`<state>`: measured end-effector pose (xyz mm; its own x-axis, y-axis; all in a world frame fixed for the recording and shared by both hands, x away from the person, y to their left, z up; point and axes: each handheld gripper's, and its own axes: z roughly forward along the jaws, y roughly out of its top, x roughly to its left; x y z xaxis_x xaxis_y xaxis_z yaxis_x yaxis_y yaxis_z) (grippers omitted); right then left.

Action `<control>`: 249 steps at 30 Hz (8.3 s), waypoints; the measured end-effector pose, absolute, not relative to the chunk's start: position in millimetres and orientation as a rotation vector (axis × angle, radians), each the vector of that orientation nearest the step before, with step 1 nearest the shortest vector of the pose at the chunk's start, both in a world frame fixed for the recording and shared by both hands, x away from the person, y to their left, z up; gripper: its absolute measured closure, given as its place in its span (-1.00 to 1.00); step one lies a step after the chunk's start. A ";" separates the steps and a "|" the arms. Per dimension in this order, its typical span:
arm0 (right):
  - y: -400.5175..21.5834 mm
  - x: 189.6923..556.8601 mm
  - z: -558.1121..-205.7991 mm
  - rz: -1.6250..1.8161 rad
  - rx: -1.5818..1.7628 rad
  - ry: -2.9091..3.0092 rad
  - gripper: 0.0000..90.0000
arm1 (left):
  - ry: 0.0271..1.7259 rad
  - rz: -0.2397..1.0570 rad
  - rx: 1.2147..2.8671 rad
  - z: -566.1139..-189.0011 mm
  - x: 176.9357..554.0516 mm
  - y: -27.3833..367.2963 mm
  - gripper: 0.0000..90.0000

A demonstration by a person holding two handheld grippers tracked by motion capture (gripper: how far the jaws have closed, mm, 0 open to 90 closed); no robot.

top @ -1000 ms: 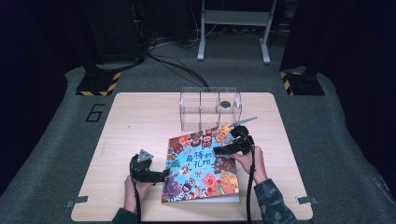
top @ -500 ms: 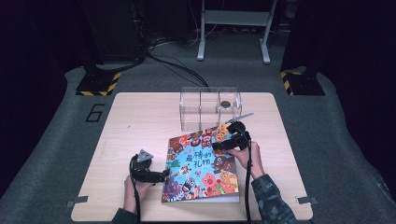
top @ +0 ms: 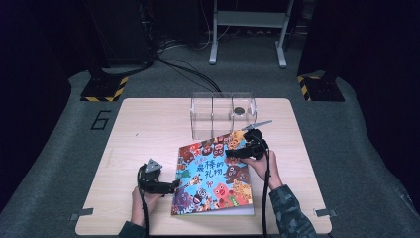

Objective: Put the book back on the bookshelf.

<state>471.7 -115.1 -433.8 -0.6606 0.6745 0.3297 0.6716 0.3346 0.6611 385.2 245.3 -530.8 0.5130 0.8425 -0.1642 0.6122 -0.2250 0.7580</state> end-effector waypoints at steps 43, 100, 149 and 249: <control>-124.2 448.2 -437.8 1.406 1.059 2.452 0.07 | 1.139 0.157 1.887 -515.8 401.7 248.3 -1.00; -120.5 441.7 -429.4 1.435 1.132 2.440 0.06 | 0.965 0.101 1.890 -494.3 403.3 240.0 -0.80; -120.8 440.5 -408.0 1.381 1.116 2.444 0.00 | 0.876 0.297 1.908 -449.8 397.0 247.5 -0.41; -107.8 441.5 -381.3 1.299 0.991 2.435 -0.05 | 0.718 0.607 1.747 -434.6 371.1 266.2 0.27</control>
